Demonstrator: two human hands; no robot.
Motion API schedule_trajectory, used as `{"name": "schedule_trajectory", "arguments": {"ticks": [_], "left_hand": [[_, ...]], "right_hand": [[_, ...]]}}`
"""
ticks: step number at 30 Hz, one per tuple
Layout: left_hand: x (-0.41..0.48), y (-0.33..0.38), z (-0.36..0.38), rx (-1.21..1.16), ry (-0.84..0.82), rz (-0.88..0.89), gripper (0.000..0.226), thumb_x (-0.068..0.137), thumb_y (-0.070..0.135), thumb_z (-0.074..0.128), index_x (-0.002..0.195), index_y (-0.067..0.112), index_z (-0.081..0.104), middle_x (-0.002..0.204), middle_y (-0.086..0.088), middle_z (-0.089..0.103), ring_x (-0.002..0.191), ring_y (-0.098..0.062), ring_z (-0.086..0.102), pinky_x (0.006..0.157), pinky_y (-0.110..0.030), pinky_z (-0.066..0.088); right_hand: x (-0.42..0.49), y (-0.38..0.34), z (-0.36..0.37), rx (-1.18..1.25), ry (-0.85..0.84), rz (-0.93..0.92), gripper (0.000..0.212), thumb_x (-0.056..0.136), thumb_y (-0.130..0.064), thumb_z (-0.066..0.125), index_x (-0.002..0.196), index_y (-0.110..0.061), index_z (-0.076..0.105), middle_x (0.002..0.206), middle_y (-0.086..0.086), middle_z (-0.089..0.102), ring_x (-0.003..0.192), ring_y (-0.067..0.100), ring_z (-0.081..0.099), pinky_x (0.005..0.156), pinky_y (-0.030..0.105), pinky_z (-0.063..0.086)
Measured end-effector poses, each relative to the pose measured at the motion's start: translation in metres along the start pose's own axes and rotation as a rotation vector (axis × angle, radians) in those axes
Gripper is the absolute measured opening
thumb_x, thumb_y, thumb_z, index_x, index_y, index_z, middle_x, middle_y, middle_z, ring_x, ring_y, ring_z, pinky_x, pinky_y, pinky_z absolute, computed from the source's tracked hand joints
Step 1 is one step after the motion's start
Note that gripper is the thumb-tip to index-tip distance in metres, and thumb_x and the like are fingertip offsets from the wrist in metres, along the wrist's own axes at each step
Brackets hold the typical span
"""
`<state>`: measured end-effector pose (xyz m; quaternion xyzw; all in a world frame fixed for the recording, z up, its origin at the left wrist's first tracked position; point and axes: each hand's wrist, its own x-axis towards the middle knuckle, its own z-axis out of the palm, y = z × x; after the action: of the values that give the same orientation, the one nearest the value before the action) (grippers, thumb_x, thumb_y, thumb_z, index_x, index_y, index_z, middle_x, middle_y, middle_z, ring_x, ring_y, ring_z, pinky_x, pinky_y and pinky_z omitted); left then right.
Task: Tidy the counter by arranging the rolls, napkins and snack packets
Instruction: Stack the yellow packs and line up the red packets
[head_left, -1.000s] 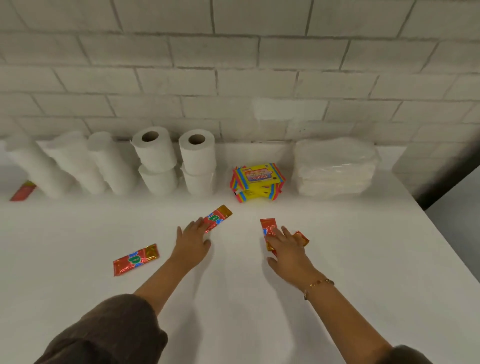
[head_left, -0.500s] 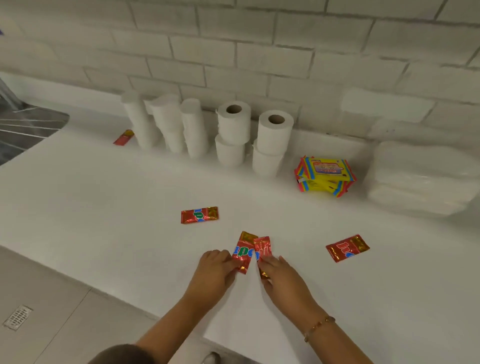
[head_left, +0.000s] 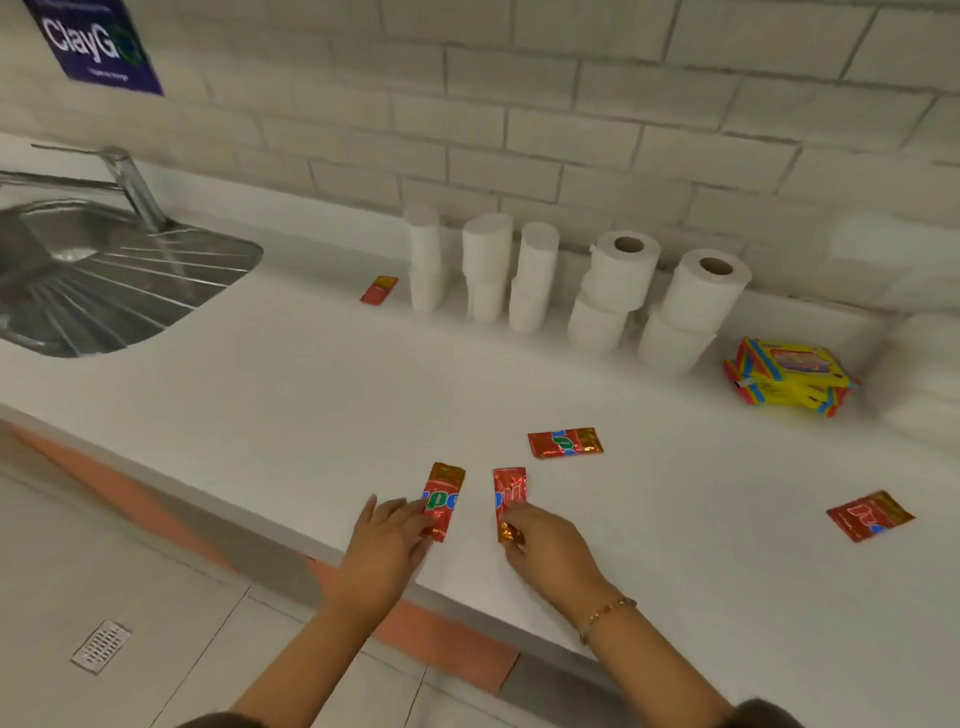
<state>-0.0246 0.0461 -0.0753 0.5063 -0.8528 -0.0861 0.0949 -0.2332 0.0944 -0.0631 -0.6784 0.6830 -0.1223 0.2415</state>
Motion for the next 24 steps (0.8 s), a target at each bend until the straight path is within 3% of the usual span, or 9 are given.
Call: {"name": "schedule_trajectory", "arguments": {"ticks": [2, 5, 8, 11, 13, 20, 24], "left_hand": [[0.008, -0.035, -0.005, 0.039, -0.112, 0.015, 0.034, 0.089, 0.025, 0.058, 0.123, 0.025, 0.060, 0.137, 0.003, 0.055, 0.130, -0.022, 0.046, 0.117, -0.049, 0.013], [0.023, -0.084, -0.015, 0.046, -0.152, 0.001, 0.039, 0.093, 0.031, 0.050, 0.132, 0.029, 0.049, 0.144, 0.006, 0.046, 0.136, -0.017, 0.038, 0.119, -0.046, 0.001], [0.035, -0.111, -0.023, 0.016, -0.197, -0.016, 0.041, 0.092, 0.033, 0.052, 0.132, 0.029, 0.049, 0.144, 0.006, 0.047, 0.135, -0.017, 0.039, 0.118, -0.046, -0.002], [0.054, -0.144, -0.029, 0.016, -0.189, -0.030, 0.039, 0.093, 0.031, 0.050, 0.132, 0.030, 0.049, 0.142, 0.007, 0.049, 0.132, -0.016, 0.041, 0.118, -0.047, -0.002], [0.070, -0.163, -0.030, 0.022, -0.178, -0.040, 0.038, 0.094, 0.028, 0.047, 0.132, 0.031, 0.048, 0.142, 0.007, 0.049, 0.131, -0.016, 0.043, 0.118, -0.047, -0.001], [0.141, -0.235, -0.049, 0.128, -0.276, -0.118, 0.041, 0.097, 0.030, 0.039, 0.138, 0.032, 0.041, 0.144, 0.007, 0.046, 0.136, -0.016, 0.036, 0.118, -0.047, -0.004], [0.178, -0.279, -0.062, 0.143, -0.285, -0.177, 0.041, 0.096, 0.029, 0.040, 0.136, 0.031, 0.043, 0.137, 0.004, 0.054, 0.131, -0.015, 0.041, 0.118, -0.046, -0.003]], "right_hand": [[0.014, -0.028, 0.014, 0.017, 0.029, 0.054, 0.028, 0.089, -0.012, 0.051, 0.115, -0.014, 0.061, 0.120, 0.004, 0.062, 0.106, 0.021, 0.059, 0.094, 0.024, 0.044], [0.037, -0.067, 0.033, 0.062, 0.034, 0.095, 0.034, 0.090, -0.007, 0.048, 0.121, -0.013, 0.058, 0.125, 0.006, 0.061, 0.110, 0.022, 0.058, 0.098, 0.024, 0.042], [0.056, -0.086, 0.041, 0.054, 0.024, 0.112, 0.035, 0.091, -0.006, 0.046, 0.124, -0.014, 0.056, 0.127, 0.007, 0.059, 0.112, 0.023, 0.056, 0.103, 0.025, 0.038], [0.086, -0.105, 0.049, 0.061, 0.036, 0.111, 0.038, 0.090, -0.003, 0.045, 0.126, -0.013, 0.055, 0.133, 0.005, 0.056, 0.118, 0.022, 0.054, 0.116, 0.025, 0.015], [0.107, -0.111, 0.053, 0.071, 0.041, 0.106, 0.040, 0.090, -0.003, 0.044, 0.127, -0.013, 0.055, 0.136, 0.003, 0.054, 0.120, 0.020, 0.053, 0.117, 0.023, 0.006], [0.209, -0.139, 0.060, 0.092, 0.061, 0.056, 0.038, 0.092, -0.007, 0.046, 0.128, -0.016, 0.054, 0.140, 0.001, 0.050, 0.124, 0.018, 0.049, 0.117, 0.025, 0.001], [0.261, -0.159, 0.060, 0.058, 0.029, 0.029, 0.039, 0.093, -0.009, 0.045, 0.131, -0.014, 0.050, 0.142, 0.003, 0.048, 0.127, 0.019, 0.047, 0.118, 0.028, 0.000]]}}
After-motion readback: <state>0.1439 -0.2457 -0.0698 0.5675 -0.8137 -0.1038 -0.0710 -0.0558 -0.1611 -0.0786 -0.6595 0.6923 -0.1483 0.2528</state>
